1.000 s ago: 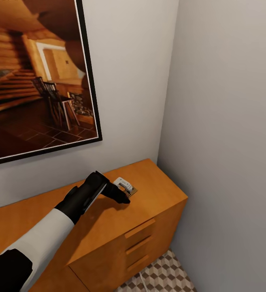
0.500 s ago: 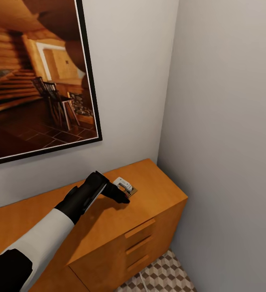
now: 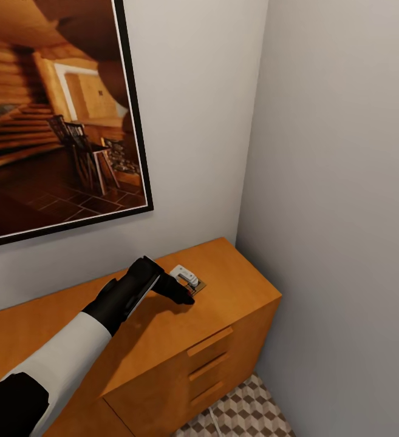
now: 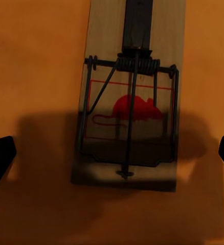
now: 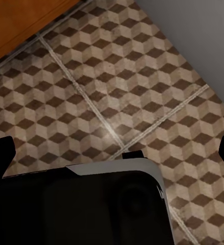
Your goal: Take the four mousetraps from the cabinet in the bathroom and place them on the bathroom floor. Make sure all four end up on the same floor surface, and ensure that at least two of them are either under or directly next to the same bathroom sink.
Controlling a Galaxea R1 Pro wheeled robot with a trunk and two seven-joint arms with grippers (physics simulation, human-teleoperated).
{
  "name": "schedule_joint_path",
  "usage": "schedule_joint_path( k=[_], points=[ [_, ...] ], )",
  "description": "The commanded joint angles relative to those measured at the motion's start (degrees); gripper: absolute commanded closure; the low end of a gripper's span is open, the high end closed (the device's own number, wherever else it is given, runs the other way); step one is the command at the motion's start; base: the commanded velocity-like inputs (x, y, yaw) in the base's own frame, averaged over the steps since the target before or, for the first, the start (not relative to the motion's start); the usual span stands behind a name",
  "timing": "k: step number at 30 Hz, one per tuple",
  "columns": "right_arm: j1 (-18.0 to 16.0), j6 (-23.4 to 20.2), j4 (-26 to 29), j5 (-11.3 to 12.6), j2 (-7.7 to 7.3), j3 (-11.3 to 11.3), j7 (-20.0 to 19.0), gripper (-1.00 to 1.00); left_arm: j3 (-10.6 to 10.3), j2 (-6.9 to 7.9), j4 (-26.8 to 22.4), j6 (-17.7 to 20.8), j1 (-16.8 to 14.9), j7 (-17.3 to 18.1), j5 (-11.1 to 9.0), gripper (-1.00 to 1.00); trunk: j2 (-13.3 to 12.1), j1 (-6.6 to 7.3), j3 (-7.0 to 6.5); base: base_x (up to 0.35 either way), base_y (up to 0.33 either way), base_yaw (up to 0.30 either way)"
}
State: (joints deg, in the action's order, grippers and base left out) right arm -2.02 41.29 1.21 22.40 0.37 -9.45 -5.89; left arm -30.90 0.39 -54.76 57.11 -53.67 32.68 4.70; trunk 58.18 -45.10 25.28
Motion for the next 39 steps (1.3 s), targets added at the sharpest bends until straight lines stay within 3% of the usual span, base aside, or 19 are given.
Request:
schedule_joint_path(
  k=[1, 30, 31, 39],
  points=[
    [0.0, 0.2, -0.1, 0.6, 0.00, -0.2, -0.4, -1.00, -0.1, 0.05, 2.2, 0.0, 0.0, 0.4, 0.8, -1.00, 0.0, -0.01, 0.07, 0.000, 0.000, 0.000],
    [0.0, 0.2, -0.1, 0.6, 0.04, -0.2, -0.4, -1.00, -0.2, 0.05, 2.9, 0.0, 0.0, 0.4, 0.9, -1.00, 0.0, -0.01, 0.07, 0.000, 0.000, 0.000],
    [0.0, 0.2, -0.1, 0.6, 0.03, -0.2, -0.4, -1.00, -0.2, 0.05, 2.9, 0.0, 0.0, 0.4, 0.9, 1.00, 0.0, -0.01, 0.07, 0.000, 0.000, 0.000],
    [0.0, 0.2, -0.1, 0.6, -0.01, -0.2, -0.4, -1.00, -0.4, 0.06, 2.9, 0.0, 0.0, 0.4, 0.9, 1.00, 0.0, -0.01, 0.07, 0.000, 0.000, 0.000]
  ],
)
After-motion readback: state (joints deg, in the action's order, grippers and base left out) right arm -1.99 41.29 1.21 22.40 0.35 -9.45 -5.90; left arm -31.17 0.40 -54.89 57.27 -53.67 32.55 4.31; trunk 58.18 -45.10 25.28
